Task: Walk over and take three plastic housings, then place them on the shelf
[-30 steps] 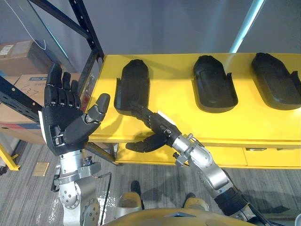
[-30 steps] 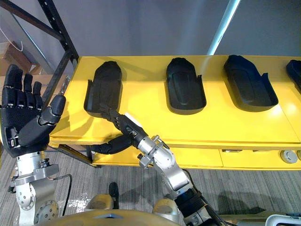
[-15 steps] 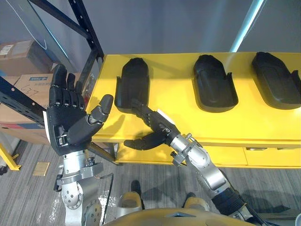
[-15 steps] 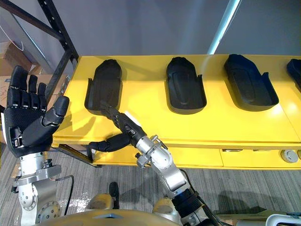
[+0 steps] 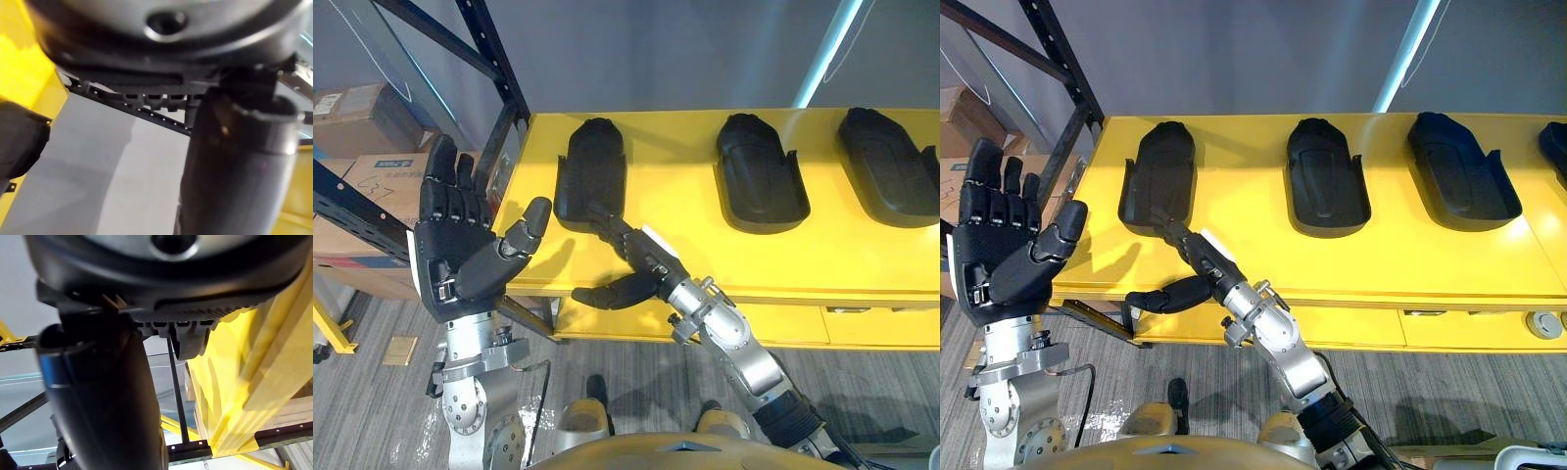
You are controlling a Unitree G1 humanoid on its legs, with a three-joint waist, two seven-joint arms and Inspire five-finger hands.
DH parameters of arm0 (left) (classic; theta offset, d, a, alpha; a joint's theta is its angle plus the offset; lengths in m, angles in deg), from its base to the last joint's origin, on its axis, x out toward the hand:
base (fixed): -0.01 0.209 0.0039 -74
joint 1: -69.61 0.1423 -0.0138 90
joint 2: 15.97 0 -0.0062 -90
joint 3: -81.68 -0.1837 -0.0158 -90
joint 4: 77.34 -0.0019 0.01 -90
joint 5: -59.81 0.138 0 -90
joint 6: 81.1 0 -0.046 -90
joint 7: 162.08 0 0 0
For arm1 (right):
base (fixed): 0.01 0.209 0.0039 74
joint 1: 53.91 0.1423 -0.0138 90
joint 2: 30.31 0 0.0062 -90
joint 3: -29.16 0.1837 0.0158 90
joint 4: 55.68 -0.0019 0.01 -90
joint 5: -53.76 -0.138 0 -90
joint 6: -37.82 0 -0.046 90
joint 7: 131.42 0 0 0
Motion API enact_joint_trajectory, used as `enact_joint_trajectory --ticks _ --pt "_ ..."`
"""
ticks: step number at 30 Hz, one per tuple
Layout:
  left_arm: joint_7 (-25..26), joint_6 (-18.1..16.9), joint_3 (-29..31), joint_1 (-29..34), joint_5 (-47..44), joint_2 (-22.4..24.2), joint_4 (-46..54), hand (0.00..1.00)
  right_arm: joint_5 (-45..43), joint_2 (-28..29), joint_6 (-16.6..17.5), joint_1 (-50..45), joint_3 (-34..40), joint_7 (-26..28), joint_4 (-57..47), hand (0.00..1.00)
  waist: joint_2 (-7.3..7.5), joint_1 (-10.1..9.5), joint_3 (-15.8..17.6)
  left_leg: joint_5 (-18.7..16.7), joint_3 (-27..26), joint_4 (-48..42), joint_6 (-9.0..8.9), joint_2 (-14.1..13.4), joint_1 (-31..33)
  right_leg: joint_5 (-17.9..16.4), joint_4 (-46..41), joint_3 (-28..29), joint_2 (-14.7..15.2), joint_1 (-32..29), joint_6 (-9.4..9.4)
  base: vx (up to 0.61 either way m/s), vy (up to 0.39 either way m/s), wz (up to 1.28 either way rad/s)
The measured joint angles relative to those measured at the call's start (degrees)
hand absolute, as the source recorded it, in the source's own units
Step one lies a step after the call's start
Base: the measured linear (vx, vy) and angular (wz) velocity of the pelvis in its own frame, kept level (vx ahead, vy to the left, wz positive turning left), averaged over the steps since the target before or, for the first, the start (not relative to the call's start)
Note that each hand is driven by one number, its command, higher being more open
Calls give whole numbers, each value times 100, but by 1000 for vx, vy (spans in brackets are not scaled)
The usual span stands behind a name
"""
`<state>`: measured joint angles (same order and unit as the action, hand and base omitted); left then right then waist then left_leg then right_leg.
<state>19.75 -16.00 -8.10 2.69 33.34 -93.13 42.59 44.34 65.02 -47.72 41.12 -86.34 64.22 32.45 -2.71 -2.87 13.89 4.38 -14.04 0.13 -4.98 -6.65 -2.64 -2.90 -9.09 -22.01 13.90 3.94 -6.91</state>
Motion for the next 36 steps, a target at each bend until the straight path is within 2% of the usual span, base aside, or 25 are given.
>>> enact_joint_trajectory --ticks 3,5,8,11,14,18,21,24,27,28,29,30,31,35,36 --pt "-85 0 0 0 0 0 1 100 -51 0 119 0 9 108 -1 100 -10 2 -7 0 -10 10 0 0 0 0 13 5 -2 -28 1 0 0 0" --pt "-119 0 1 -3 1 0 2 100 -353 -1 190 -31 47 388 -97 100 -13 5 -12 0 -31 19 -1 -1 -1 4 30 19 -6 -36 -4 0 0 -3" --pt "-303 6 24 -7 1 0 15 100 -916 -16 205 -304 165 851 -702 100 -10 7 -37 -2 -43 35 -3 -1 -3 45 126 14 -26 4 -56 0 0 0" --pt "-634 175 142 -7 39 -6 173 100 -1356 -29 295 -508 352 1174 -1234 100 0 14 -165 -1 -57 80 -4 0 -17 112 259 13 -57 70 -79 26 -2 -2" --pt "-900 272 339 -28 444 -18 250 100 -1325 -18 580 -616 598 1118 -1416 100 21 23 -334 -8 -110 144 -15 -2 -107 173 437 11 -102 204 -84 23 -1 -4" --pt "-1293 268 653 -65 488 -22 251 100 -1096 -19 693 -674 954 964 -1486 100 38 49 -416 4 -192 240 -25 -8 -213 257 628 53 -148 312 -83 3 4 -8" --pt "-1441 256 946 -109 744 -86 259 100 -785 -24 768 -705 1338 724 -1487 100 60 78 -510 16 -235 324 -31 -8 -261 306 702 75 -170 329 -84 12 11 -5" --pt "-1339 224 1232 -113 1146 -266 339 100 -436 -51 888 -709 1822 372 -1492 100 85 80 -564 20 -290 325 -38 -12 -281 325 732 128 -179 326 -82 16 10 -10" --pt "-464 -133 1701 -135 2321 -470 408 100 -156 -55 991 -711 2781 -208 -1572 100 109 143 -588 20 -311 338 -39 -11 -294 333 738 142 -179 323 -81 9 7 -3" --pt "184 -395 1998 -171 2939 -514 412 100 18 -79 1105 -719 3313 -545 -1613 100 105 162 -594 21 -333 359 -40 -10 -316 337 743 160 -181 322 -81 9 10 -6" --pt "412 -513 2124 -214 3139 -521 413 100 66 -98 1139 -732 3519 -662 -1637 100 102 160 -597 24 -345 381 -44 -10 -335 338 747 173 -183 324 -80 9 11 -11" --pt "909 -762 2389 -293 3465 -539 443 100 187 -121 1231 -750 3893 -887 -1653 100 94 160 -622 37 -372 438 -54 -9 -380 340 764 194 -194 333 -79 8 8 -8" --pt "1197 -896 2519 -316 3618 -566 472 100 242 -143 1276 -762 4056 -1003 -1656 100 97 168 -657 38 -374 448 -56 -10 -379 346 788 193 -201 337 -78 18 6 -8" --pt "3160 -1811 3323 -731 4570 -719 1069 100 655 -568 1394 -806 4983 -2054 -1710 100 62 214 -822 31 -380 461 -65 -6 -379 365 839 188 -207 354 -86 25 4 -1" --pt "3417 -1945 3457 -795 4652 -736 1150 100 727 -609 1393 -806 5091 -2226 -1709 100 52 217 -840 31 -375 462 -65 -6 -379 365 840 184 -207 357 -86 0 0 0"
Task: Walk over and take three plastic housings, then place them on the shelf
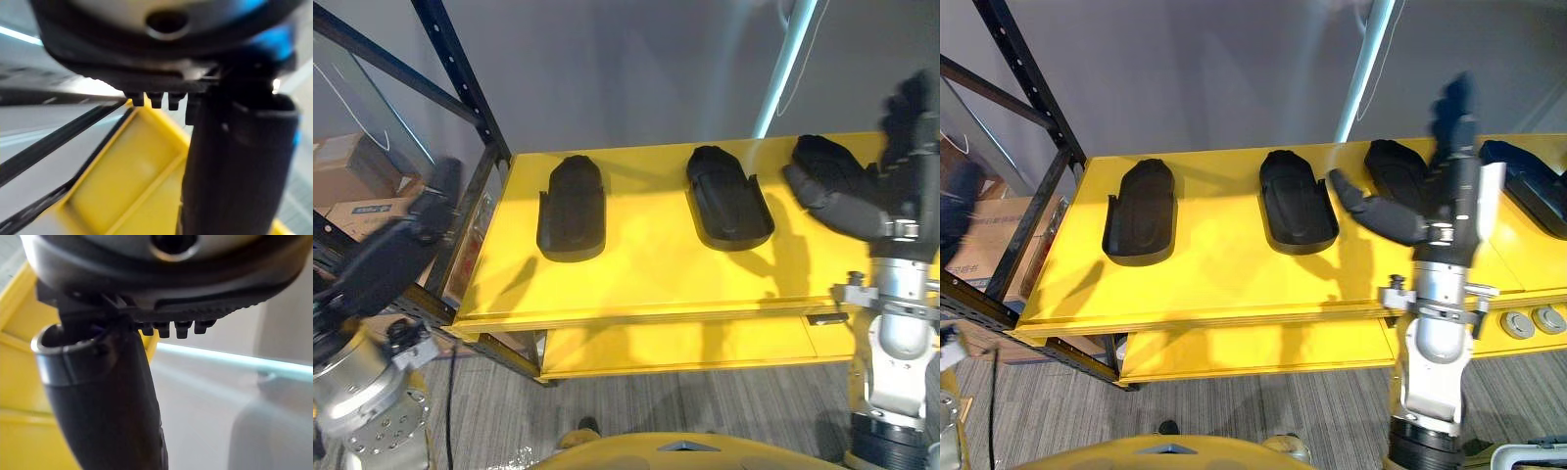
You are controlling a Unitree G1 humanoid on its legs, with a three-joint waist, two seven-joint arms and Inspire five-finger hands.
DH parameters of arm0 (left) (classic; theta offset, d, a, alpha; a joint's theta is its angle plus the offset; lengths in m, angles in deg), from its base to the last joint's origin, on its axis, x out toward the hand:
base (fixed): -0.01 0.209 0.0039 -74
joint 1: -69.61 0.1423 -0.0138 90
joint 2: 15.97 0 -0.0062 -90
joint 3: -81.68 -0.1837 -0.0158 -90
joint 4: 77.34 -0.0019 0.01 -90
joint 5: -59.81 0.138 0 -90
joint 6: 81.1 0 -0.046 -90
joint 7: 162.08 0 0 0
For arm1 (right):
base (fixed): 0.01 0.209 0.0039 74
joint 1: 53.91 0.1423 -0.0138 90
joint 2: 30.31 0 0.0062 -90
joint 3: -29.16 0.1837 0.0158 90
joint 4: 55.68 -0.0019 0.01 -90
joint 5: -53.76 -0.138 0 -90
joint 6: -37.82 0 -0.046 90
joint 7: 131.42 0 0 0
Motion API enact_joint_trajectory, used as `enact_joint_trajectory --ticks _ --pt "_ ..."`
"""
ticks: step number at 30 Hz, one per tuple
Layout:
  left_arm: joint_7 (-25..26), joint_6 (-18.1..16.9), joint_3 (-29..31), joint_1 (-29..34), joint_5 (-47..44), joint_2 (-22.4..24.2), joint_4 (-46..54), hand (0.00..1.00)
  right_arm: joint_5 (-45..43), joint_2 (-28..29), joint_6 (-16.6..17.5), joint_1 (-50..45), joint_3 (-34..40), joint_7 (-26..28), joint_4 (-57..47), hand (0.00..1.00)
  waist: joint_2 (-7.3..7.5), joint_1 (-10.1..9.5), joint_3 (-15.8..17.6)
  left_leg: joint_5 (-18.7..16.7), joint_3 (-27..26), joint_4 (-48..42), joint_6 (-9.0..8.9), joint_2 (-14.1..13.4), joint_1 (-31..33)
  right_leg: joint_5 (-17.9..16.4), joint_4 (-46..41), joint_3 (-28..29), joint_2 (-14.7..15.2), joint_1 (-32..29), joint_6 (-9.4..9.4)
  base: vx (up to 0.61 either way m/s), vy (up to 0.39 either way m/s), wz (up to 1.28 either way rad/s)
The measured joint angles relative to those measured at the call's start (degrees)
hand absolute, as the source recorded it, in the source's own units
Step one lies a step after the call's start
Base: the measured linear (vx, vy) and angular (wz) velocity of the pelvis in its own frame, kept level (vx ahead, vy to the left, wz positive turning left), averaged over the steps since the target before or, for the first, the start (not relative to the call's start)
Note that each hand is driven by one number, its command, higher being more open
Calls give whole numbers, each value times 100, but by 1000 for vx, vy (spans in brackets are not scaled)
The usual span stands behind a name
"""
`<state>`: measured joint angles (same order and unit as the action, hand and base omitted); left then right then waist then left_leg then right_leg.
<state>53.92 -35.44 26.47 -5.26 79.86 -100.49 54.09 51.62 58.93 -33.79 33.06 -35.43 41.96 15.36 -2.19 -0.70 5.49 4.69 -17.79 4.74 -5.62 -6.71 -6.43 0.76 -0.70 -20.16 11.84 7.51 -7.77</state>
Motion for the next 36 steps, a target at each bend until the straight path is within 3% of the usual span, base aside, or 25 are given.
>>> enact_joint_trajectory --ticks 3,6,9,13,14,16,18,21,22,26,28,31,34,36 --pt "806 -639 595 -176 130 -69 333 100 144 -65 -21 4 674 -785 36 100 -78 18 -68 1 35 7 0 2 -1 0 16 -44 0 37 0 -7 2 7" --pt "847 -985 939 -157 203 -113 558 100 198 -68 -66 7 1165 -1204 219 100 -49 53 -162 -2 71 27 -3 6 13 -1 99 -109 -6 61 -7 -24 -2 11" --pt "1263 -1211 1352 -177 847 -448 943 100 343 -103 -148 25 1675 -1606 704 100 -53 96 -209 5 72 29 -9 4 20 -12 177 -136 -11 80 20 0 0 0" --pt "1720 -492 1820 -224 1444 -1018 879 100 358 -325 -409 28 2013 -2083 1667 100 -31 107 -227 26 75 30 4 5 63 33 214 -143 -15 59 11 6 2 2" --pt "1749 114 2134 -221 1330 -1211 463 100 335 -526 -504 28 2195 -2393 2464 100 -4 85 -265 42 100 30 14 13 123 123 289 -168 -29 57 -20 35 8 8" --pt "1749 784 2371 -142 807 -1304 -612 100 86 -640 -527 29 2475 -2656 3232 100 -14 61 -273 49 141 31 9 14 136 133 285 -185 -38 72 -22 38 5 10" --pt "1695 1372 2476 -33 -416 -1298 -2344 100 -428 -651 -553 26 2884 -2794 4116 100 -14 5 -283 46 159 33 -14 5 138 120 284 -187 -57 71 -8 46 -2 1" --pt "1693 1835 2459 63 -1573 -1114 -4256 100 -853 -449 -801 -96 3034 -2875 4791 100 56 -2 -315 29 117 35 -28 0 115 112 277 -142 -59 98 1 50 6 -8" --pt "1647 1859 2402 80 -2028 -878 -4957 100 -1047 -210 -1011 -193 3033 -2824 4851 100 126 5 -320 23 78 34 -30 1 82 111 261 -111 -52 102 5 42 17 -10" --pt "2014 1830 2212 143 -2319 268 -6220 100 -1235 869 -1412 -672 2745 -2324 4954 100 399 -67 -301 -94 -32 36 -30 -19 -30 -13 96 -48 -29 108 80 -24 14 -10" --pt "2166 1756 2238 147 -2624 490 -6757 100 -1261 1013 -1666 -699 2718 -2040 5460 100 576 -111 -321 -111 -99 36 -27 -19 -97 -65 29 -21 -9 109 73 -52 28 -11" --pt "2057 1666 2335 129 -3232 582 -7424 100 -1573 976 -1894 -644 2950 -1390 6367 100 628 -151 -328 -114 -160 38 -29 1 -98 -74 29 -6 21 75 59 -52 30 -2" --pt "862 1853 2508 166 -3830 552 -8175 100 -1786 840 -2386 -546 3086 -661 7291 100 487 -112 -343 -109 -217 38 -33 -4 -98 -71 42 -7 32 67 54 0 0 0" --pt "-618 2605 2421 342 -4051 544 -8940 100 -1852 812 -2947 -498 3082 104 7747 100 340 -57 -348 -91 -227 38 -52 -8 -100 -53 80 -23 31 87 26 0 0 0"
